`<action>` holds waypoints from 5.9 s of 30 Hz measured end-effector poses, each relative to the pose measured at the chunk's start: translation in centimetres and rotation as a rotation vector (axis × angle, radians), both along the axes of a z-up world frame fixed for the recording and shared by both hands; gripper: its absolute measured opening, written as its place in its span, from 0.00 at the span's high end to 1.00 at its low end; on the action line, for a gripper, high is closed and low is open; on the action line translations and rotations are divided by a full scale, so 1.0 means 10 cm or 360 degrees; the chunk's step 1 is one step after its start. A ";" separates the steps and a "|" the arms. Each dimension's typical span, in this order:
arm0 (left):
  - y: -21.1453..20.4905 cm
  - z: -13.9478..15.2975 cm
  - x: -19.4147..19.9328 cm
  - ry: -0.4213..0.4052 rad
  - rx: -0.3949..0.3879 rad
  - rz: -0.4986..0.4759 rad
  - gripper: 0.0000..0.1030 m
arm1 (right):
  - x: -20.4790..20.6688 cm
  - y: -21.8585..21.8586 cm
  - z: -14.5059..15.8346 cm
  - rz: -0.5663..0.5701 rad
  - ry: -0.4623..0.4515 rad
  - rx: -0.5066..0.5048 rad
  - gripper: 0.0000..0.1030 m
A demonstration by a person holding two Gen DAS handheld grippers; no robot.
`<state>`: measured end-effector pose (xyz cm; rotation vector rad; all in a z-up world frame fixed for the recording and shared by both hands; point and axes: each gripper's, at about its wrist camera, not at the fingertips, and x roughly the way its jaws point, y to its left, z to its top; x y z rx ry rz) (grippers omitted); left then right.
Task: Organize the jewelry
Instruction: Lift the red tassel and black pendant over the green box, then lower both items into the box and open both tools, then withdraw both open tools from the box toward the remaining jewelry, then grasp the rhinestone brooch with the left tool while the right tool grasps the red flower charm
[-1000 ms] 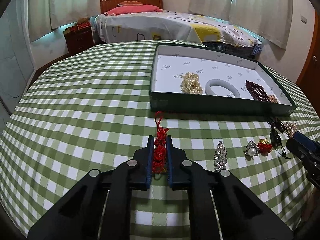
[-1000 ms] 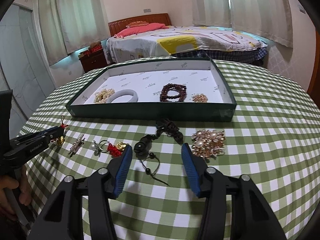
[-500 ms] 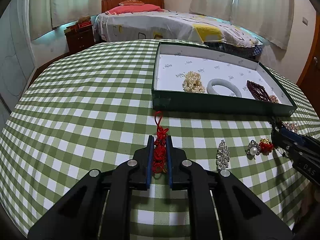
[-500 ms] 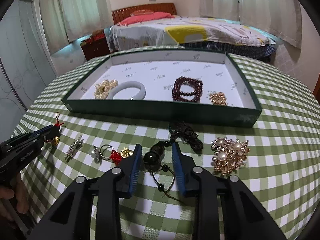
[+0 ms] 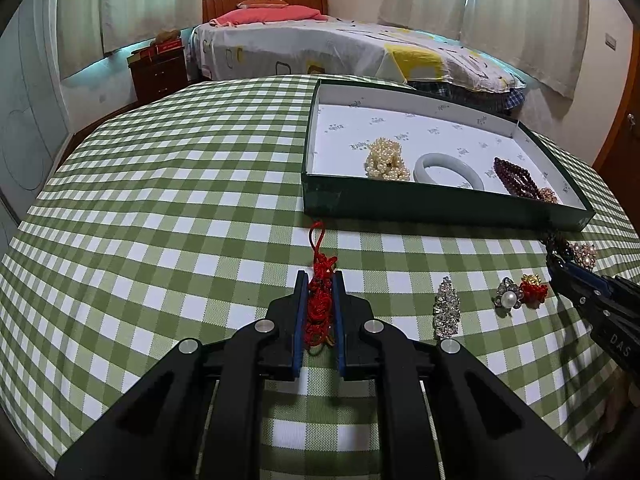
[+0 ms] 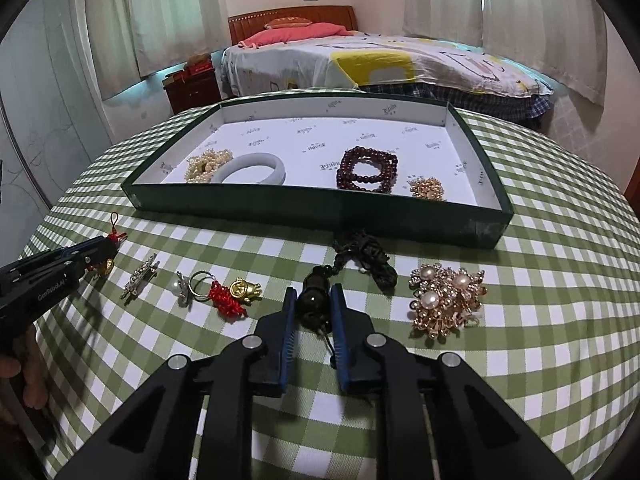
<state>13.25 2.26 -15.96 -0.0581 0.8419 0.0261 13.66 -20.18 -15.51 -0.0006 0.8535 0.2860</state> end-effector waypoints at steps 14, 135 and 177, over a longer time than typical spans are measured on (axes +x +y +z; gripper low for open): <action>-0.03 0.24 -0.05 -0.0078 -0.0034 -0.0014 0.89 | -0.17 -0.07 0.36 -0.0014 -0.0176 0.0055 0.83; -0.57 0.01 -0.18 -0.0009 0.0038 -0.0212 0.78 | -0.33 -0.17 0.33 -0.0050 -0.0203 0.0037 0.79; -0.14 0.07 -0.25 -0.0034 0.0014 -0.0063 0.88 | -0.18 0.20 0.08 0.0085 -0.0013 -0.0003 0.91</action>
